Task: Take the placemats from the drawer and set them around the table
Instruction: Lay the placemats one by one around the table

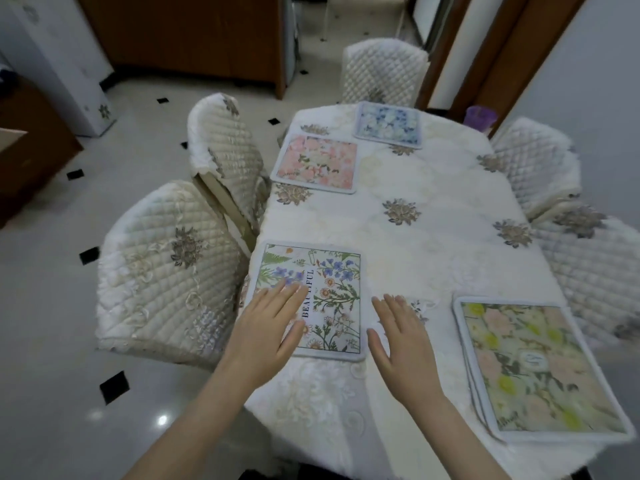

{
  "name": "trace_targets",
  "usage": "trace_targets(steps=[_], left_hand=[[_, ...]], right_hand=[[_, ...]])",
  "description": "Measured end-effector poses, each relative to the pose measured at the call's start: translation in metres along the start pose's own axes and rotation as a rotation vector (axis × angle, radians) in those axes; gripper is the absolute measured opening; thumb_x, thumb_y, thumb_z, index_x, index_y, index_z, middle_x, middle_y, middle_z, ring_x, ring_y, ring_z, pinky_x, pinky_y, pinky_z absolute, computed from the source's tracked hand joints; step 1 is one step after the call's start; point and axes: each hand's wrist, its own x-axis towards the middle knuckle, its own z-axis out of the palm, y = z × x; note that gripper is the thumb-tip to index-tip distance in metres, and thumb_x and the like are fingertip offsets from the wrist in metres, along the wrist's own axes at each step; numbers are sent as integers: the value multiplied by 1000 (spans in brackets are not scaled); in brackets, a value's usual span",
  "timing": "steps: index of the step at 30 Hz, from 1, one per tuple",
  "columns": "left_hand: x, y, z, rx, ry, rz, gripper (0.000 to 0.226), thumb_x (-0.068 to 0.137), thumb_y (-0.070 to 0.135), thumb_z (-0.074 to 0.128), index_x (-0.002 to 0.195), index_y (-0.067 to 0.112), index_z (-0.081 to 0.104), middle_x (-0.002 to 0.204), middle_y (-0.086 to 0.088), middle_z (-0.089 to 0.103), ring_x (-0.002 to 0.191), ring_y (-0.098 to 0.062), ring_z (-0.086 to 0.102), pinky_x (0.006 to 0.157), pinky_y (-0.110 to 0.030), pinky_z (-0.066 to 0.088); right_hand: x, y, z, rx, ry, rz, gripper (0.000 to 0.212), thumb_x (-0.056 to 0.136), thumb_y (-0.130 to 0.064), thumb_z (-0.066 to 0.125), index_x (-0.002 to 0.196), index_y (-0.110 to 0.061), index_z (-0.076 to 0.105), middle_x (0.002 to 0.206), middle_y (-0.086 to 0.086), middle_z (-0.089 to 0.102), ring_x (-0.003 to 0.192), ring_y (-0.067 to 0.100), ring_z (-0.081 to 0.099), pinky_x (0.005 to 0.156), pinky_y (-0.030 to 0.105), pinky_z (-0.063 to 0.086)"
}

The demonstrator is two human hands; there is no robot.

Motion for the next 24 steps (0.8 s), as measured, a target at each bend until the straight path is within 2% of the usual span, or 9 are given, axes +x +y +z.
trace_targets(steps=[4,7,14,20,24], left_hand=[[-42,2,0,-59,-37,64,51,101,41,27,145,19,40,150,4,38,142,-16,31,117,-34,20],[-69,-4,6,-84,-65,116,51,101,40,25,144,17,41,146,-1,44,138,-21,38,113,-38,27],[-130,-11,20,-146,-204,196,55,100,41,25,139,11,50,140,-5,52,135,-26,42,110,-43,34],[-124,9,16,-175,-240,327,52,98,37,31,137,10,52,138,-6,54,132,-25,45,111,-36,28],[-102,33,23,-187,-236,389,52,98,37,31,137,10,51,139,-6,53,132,-27,45,109,-43,34]], right_hand=[[-63,-19,-3,-35,68,97,53,99,-47,27,147,-24,37,151,2,38,142,19,27,113,42,30],[-111,-34,8,-26,102,234,54,98,-44,31,144,-19,44,149,5,41,140,22,31,111,44,34],[-204,-66,32,-30,109,456,56,98,-46,27,146,-20,38,153,4,35,144,21,23,115,41,27],[-239,-77,20,-48,175,570,55,98,-45,29,147,-21,38,153,3,35,145,20,23,114,38,25],[-251,-69,3,-78,236,602,56,98,-43,29,146,-17,39,151,6,37,143,22,25,113,39,25]])
